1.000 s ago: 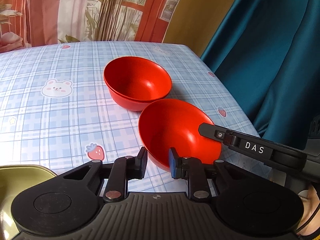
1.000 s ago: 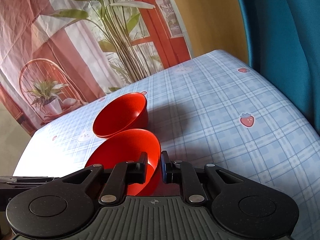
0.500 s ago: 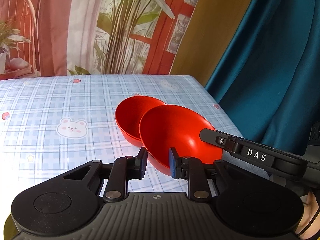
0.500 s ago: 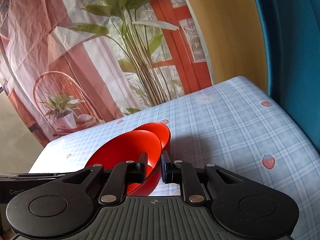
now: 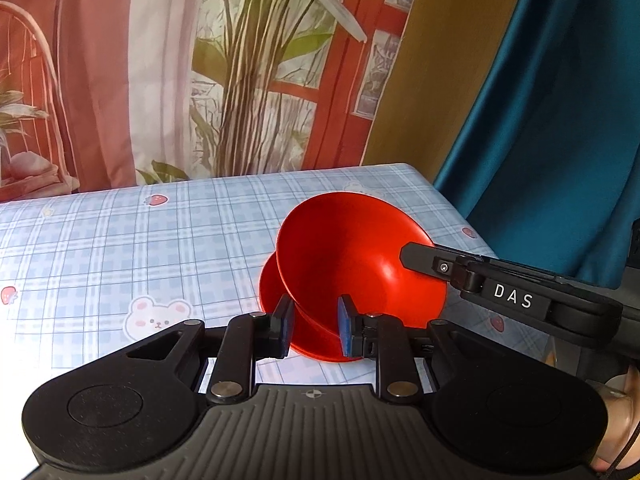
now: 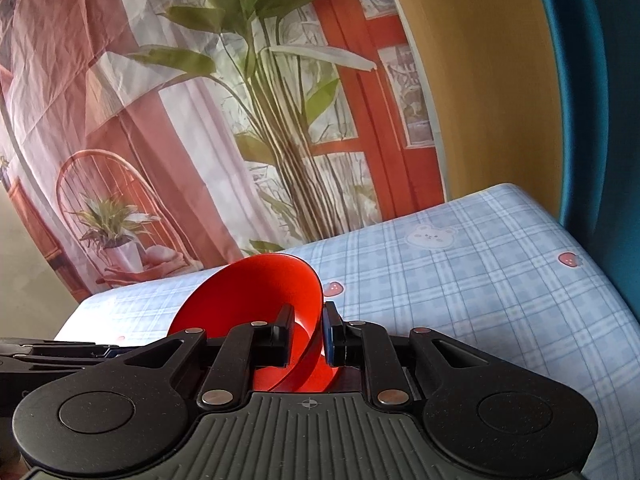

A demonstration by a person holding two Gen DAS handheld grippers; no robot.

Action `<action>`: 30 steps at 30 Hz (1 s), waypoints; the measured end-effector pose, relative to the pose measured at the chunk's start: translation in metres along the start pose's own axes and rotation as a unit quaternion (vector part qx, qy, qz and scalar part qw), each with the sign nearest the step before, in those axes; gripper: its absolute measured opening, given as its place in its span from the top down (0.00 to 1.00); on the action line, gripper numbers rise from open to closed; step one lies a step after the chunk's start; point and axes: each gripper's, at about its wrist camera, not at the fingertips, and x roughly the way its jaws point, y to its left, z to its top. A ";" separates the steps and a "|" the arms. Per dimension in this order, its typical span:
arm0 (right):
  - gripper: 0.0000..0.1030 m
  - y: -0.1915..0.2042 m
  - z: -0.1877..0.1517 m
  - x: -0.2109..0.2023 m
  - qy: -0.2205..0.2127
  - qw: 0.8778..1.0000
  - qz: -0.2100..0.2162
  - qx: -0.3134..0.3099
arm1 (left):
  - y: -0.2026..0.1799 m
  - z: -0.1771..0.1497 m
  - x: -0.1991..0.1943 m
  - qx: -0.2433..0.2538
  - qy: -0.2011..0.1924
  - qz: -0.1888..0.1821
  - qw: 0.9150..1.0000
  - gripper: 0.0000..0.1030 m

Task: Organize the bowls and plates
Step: 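Lower the held red bowl into the other red bowl with both grippers, then lift the nested red bowls together with both grippers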

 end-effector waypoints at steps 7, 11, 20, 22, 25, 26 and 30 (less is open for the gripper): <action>0.86 0.000 -0.006 0.026 0.017 1.000 -0.015 -0.016 | 0.006 0.004 0.021 0.018 0.017 0.016 1.000 0.76; 0.86 -0.001 -0.009 0.032 0.024 0.999 -0.021 -0.018 | 0.005 0.003 0.026 0.041 0.024 0.024 0.999 0.76; 0.82 0.002 -0.009 0.032 0.026 0.999 -0.032 -0.034 | 0.007 0.001 0.028 0.053 0.027 0.024 0.998 0.76; 0.82 0.003 -0.010 0.031 0.026 0.998 -0.036 -0.037 | 0.008 0.000 0.027 0.051 0.027 0.028 0.998 0.75; 0.82 0.001 -0.010 0.029 0.021 0.998 -0.041 -0.033 | 0.013 0.000 0.029 0.030 0.030 0.025 0.999 0.75; 0.82 0.000 -0.010 0.030 0.023 0.998 -0.042 -0.030 | 0.015 0.000 0.030 0.022 0.033 0.023 0.999 0.75; 0.81 -0.006 -0.014 0.033 0.034 0.998 -0.041 -0.013 | 0.023 -0.001 0.037 -0.006 0.043 0.016 0.999 0.75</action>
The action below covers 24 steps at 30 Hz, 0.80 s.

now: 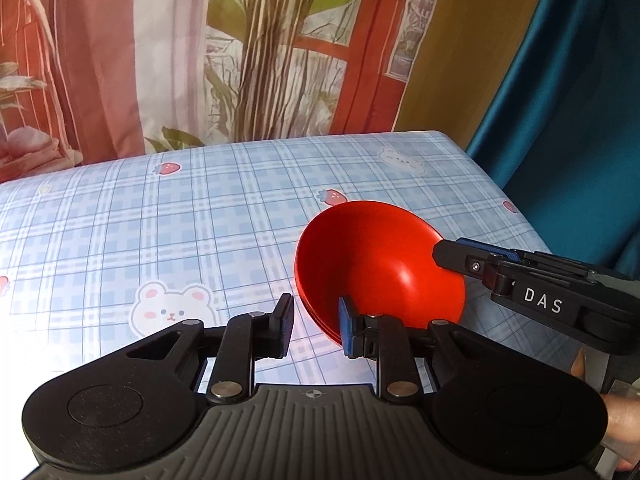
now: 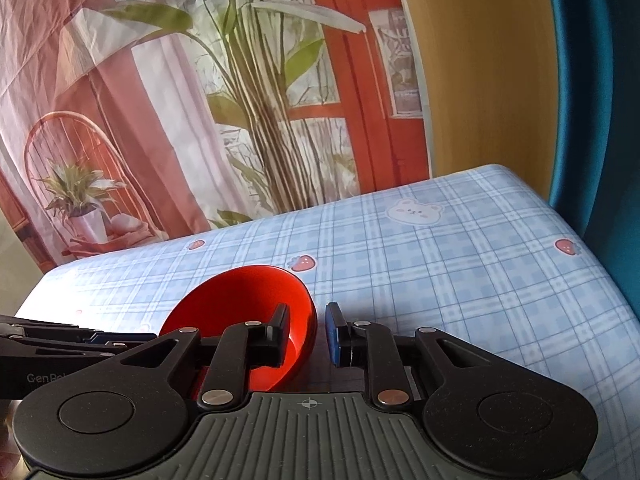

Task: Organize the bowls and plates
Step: 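Lift the nested red bowls together with both grippers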

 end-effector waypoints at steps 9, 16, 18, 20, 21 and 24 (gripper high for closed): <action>0.82 -0.007 -0.014 0.008 0.016 0.999 0.019 0.034 | 0.009 -0.004 0.011 -0.041 0.009 -0.030 0.999 0.74; 0.83 -0.001 -0.015 0.006 0.025 0.999 0.019 0.018 | 0.004 -0.005 0.006 -0.031 0.003 -0.040 0.999 0.75; 0.83 -0.001 -0.016 0.005 0.026 0.999 0.022 0.022 | 0.005 -0.006 0.003 -0.030 0.001 -0.041 0.999 0.75; 0.83 0.000 -0.016 0.003 0.026 0.999 0.023 0.022 | 0.004 -0.007 0.000 -0.027 0.001 -0.039 0.999 0.75; 0.83 0.002 -0.016 0.001 0.025 0.999 0.023 0.021 | 0.003 -0.007 -0.001 -0.025 0.000 -0.037 0.999 0.75; 0.83 0.005 -0.016 -0.003 0.026 0.999 0.023 0.018 | 0.001 -0.009 -0.007 -0.022 -0.002 -0.034 0.999 0.75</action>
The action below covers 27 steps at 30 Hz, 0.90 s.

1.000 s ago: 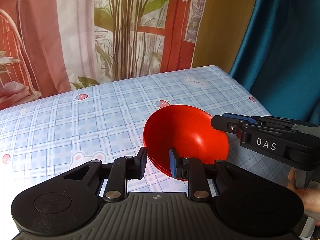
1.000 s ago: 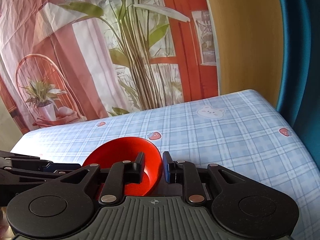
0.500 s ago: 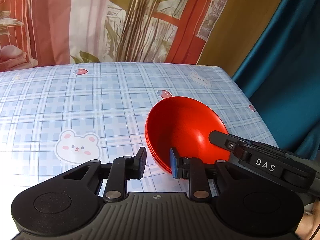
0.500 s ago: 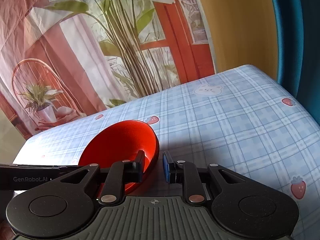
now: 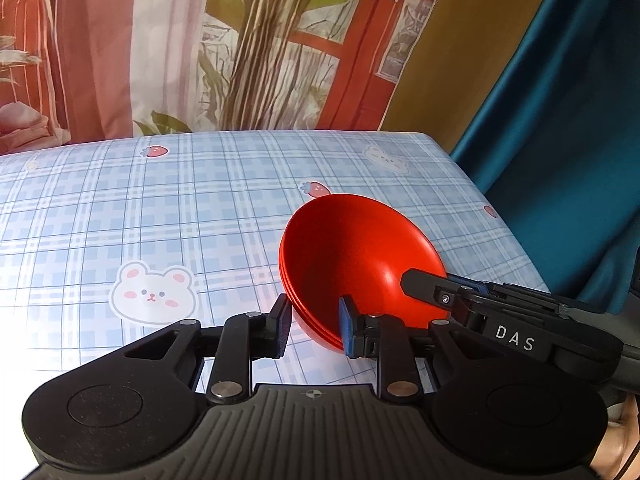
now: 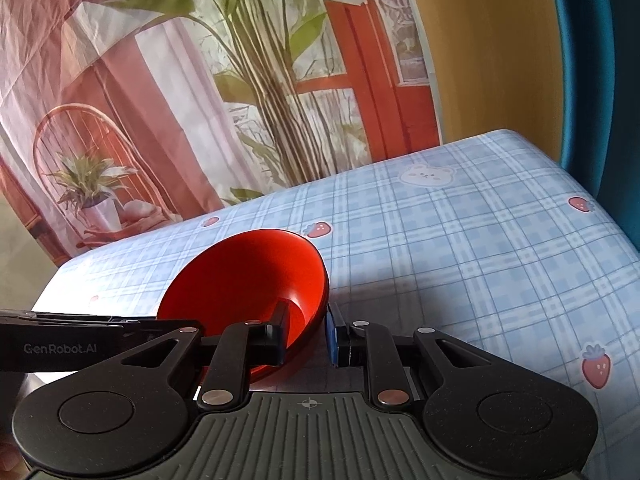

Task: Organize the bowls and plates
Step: 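Lift the nested red bowls together with both grippers, then carry the red bowls over the green plate stack and lower them onto it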

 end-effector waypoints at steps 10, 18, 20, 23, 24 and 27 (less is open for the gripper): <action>0.83 0.023 -0.005 -0.023 -0.008 1.000 0.008 -0.006 | 0.001 -0.011 -0.034 0.001 -0.015 0.004 1.000 0.75; 0.83 0.058 -0.016 -0.037 -0.007 0.999 0.024 -0.020 | 0.013 -0.026 -0.069 -0.002 -0.027 0.022 0.999 0.75; 0.83 0.066 -0.019 -0.040 -0.006 0.999 0.027 -0.026 | 0.014 -0.030 -0.076 -0.005 -0.029 0.026 0.999 0.75; 0.83 0.078 -0.023 -0.045 -0.005 0.999 0.033 -0.033 | 0.017 -0.036 -0.086 -0.014 -0.030 0.030 0.999 0.75; 0.83 0.081 -0.024 -0.046 -0.005 0.999 0.034 -0.034 | 0.018 -0.039 -0.089 -0.018 -0.031 0.030 0.999 0.75; 0.83 0.092 -0.028 -0.051 -0.004 0.998 0.040 -0.039 | 0.022 -0.045 -0.100 -0.024 -0.034 0.033 0.999 0.75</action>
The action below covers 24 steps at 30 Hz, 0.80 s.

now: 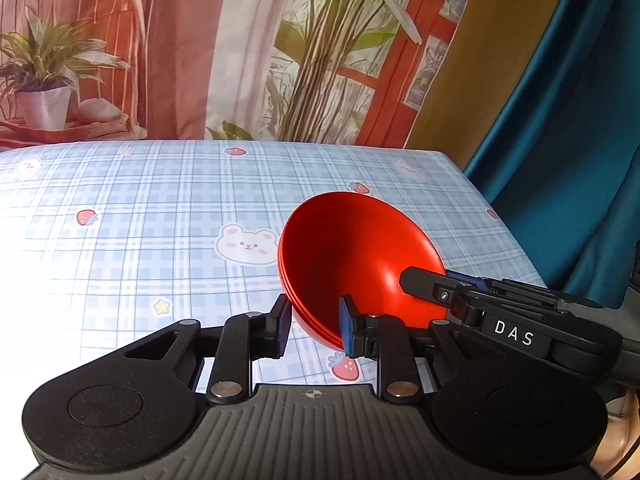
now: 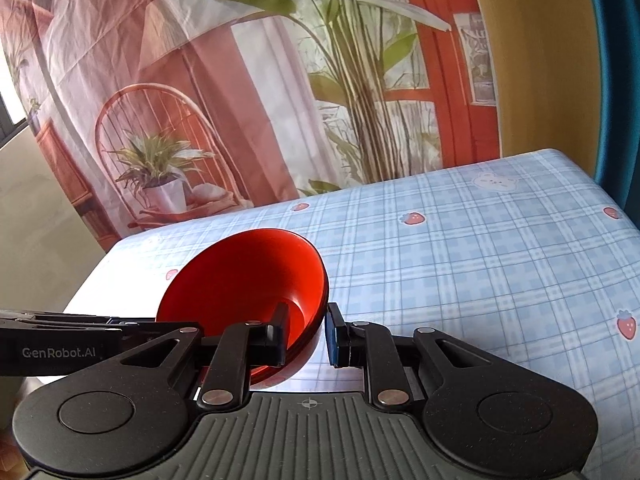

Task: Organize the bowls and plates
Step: 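Carry the red bowls over the green plate stack and lower them onto it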

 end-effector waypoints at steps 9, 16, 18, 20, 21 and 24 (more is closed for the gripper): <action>0.83 0.034 -0.006 -0.016 0.001 1.000 0.017 -0.022 | 0.011 -0.014 -0.038 -0.004 -0.019 0.011 1.000 0.75; 0.82 0.063 -0.018 -0.029 0.012 0.998 0.034 -0.049 | 0.021 -0.033 -0.065 -0.016 -0.027 0.021 0.999 0.75; 0.82 0.070 -0.022 -0.031 0.016 0.998 0.038 -0.055 | 0.024 -0.040 -0.073 -0.020 -0.030 0.023 0.999 0.75; 0.82 0.077 -0.028 -0.033 0.021 0.997 0.041 -0.061 | 0.028 -0.048 -0.080 -0.028 -0.034 0.025 0.999 0.75; 0.82 0.080 -0.031 -0.034 0.024 0.997 0.043 -0.064 | 0.029 -0.053 -0.083 -0.033 -0.036 0.026 0.998 0.75; 0.82 0.090 -0.042 -0.035 0.038 0.995 0.046 -0.075 | 0.035 -0.068 -0.091 -0.046 -0.033 0.028 0.998 0.75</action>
